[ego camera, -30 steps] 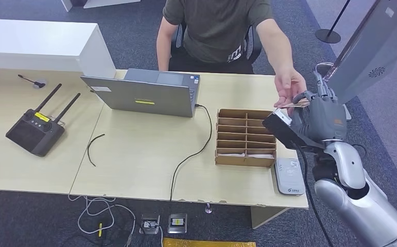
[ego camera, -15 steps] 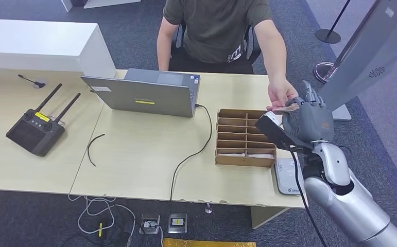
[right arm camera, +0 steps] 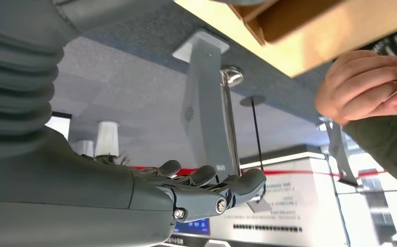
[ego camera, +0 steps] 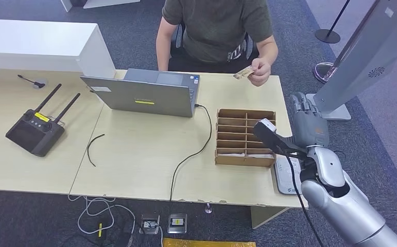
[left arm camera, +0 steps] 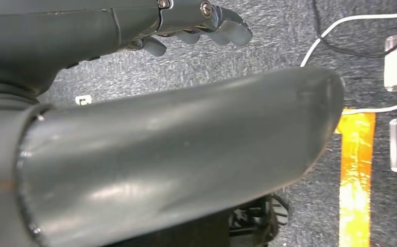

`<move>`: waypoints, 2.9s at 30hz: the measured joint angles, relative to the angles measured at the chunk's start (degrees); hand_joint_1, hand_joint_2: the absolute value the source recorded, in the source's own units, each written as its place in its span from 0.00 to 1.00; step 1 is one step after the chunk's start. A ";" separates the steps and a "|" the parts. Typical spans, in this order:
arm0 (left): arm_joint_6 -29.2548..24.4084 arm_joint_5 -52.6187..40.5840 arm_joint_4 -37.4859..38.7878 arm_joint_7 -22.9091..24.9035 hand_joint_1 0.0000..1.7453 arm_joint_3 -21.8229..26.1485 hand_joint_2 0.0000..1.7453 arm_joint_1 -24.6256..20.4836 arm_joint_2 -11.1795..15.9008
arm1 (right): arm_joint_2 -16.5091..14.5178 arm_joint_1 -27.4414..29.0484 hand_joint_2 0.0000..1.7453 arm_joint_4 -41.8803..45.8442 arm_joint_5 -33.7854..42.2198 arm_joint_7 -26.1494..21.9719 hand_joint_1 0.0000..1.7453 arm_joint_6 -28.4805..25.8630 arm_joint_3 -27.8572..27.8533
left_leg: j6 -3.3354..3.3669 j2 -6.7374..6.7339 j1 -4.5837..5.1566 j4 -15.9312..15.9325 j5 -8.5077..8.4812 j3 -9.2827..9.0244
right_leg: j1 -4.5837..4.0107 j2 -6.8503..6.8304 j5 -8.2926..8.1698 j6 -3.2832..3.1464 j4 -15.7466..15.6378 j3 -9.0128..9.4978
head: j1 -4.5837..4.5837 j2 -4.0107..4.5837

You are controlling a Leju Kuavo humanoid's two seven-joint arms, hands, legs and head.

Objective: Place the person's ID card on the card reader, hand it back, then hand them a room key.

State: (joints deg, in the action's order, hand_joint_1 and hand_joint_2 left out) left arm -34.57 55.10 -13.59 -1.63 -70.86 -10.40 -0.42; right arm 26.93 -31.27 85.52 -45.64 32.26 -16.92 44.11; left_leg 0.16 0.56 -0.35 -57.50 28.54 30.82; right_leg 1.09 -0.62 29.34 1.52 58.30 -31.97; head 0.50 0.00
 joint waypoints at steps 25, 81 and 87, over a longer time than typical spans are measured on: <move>-1.42 2.35 0.00 -2.28 0.00 1.74 0.00 2.28 0.11 | 6.21 5.79 1.00 11.02 0.97 6.82 0.00 7.25 1.56 | 0.00 -0.08 0.00 0.00 0.01 -0.03 | 0.00 0.05 -0.01 0.00 0.00 0.00 | 0.01 0.00; -0.79 3.36 -0.31 -1.21 0.00 3.58 0.00 3.22 0.97 | 4.13 4.60 1.00 4.86 -3.38 4.47 0.00 -1.14 16.75 | -0.01 -0.07 0.00 0.01 0.00 -0.02 | 0.00 0.04 -0.01 -0.01 0.01 0.00 | 0.00 0.00; -0.74 3.03 -0.31 -0.85 0.00 3.57 0.00 2.88 1.10 | 3.31 4.61 1.00 3.45 -3.18 3.85 0.00 -1.84 16.68 | -0.01 -0.07 0.00 0.01 0.00 -0.01 | 0.00 0.04 -0.01 -0.02 0.01 0.00 | 0.01 0.00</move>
State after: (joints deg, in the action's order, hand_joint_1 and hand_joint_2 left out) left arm -35.32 58.13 -13.90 -2.48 -67.29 -7.52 0.68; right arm 30.24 -26.65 88.97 -48.82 36.11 -18.75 60.80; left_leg 0.15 0.49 -0.36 -57.49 28.54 30.81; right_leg 1.09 -0.58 29.33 1.50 58.31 -31.97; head 0.51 0.00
